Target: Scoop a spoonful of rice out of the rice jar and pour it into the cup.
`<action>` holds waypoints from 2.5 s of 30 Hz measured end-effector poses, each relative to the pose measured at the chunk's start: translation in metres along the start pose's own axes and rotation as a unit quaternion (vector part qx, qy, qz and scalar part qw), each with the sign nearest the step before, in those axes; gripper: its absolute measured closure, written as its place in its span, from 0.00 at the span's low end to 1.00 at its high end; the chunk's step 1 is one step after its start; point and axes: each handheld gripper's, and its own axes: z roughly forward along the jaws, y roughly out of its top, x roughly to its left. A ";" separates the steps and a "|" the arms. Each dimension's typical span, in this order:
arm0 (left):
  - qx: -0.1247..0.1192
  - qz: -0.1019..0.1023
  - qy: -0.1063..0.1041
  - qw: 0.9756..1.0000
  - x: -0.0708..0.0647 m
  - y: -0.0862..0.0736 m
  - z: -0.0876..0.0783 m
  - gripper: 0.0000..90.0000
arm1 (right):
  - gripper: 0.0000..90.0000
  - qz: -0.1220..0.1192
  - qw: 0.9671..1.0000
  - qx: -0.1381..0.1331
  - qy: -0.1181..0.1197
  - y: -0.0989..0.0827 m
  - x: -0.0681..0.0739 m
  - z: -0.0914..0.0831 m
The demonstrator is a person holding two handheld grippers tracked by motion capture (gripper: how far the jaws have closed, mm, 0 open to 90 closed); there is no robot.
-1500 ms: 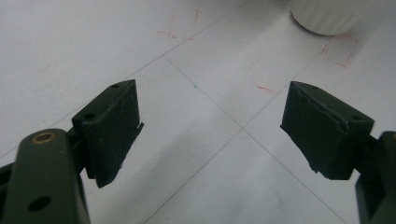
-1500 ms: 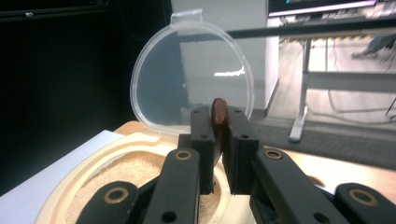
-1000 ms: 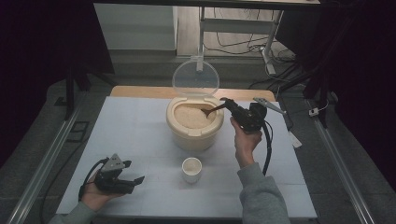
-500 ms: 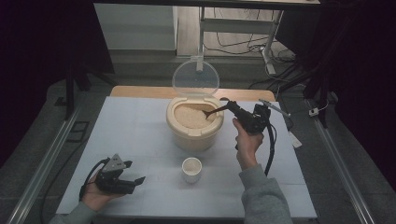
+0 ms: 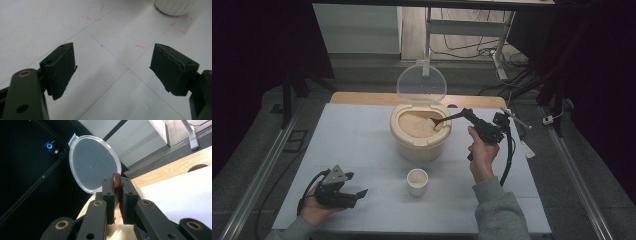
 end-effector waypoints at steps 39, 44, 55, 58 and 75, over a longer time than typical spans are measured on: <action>0.006 0.010 0.006 1.000 -0.002 0.001 0.002 0.23 | 0.93 0.089 0.996 0.004 0.033 0.010 -0.011 -0.012; 0.007 0.010 0.006 1.000 -0.002 0.001 0.002 0.23 | 0.93 0.093 0.995 0.006 0.044 0.010 -0.008 -0.014; 0.007 0.009 0.006 1.000 -0.002 0.001 0.003 0.23 | 0.93 0.095 0.994 0.016 0.054 0.009 -0.007 -0.019; 0.008 0.011 0.006 1.000 -0.002 0.001 0.002 0.23 | 0.93 0.098 0.994 0.017 0.054 0.008 -0.009 -0.019; 0.008 0.009 0.006 1.000 -0.002 0.002 0.003 0.23 | 0.93 0.095 0.992 0.042 0.070 0.001 -0.005 -0.034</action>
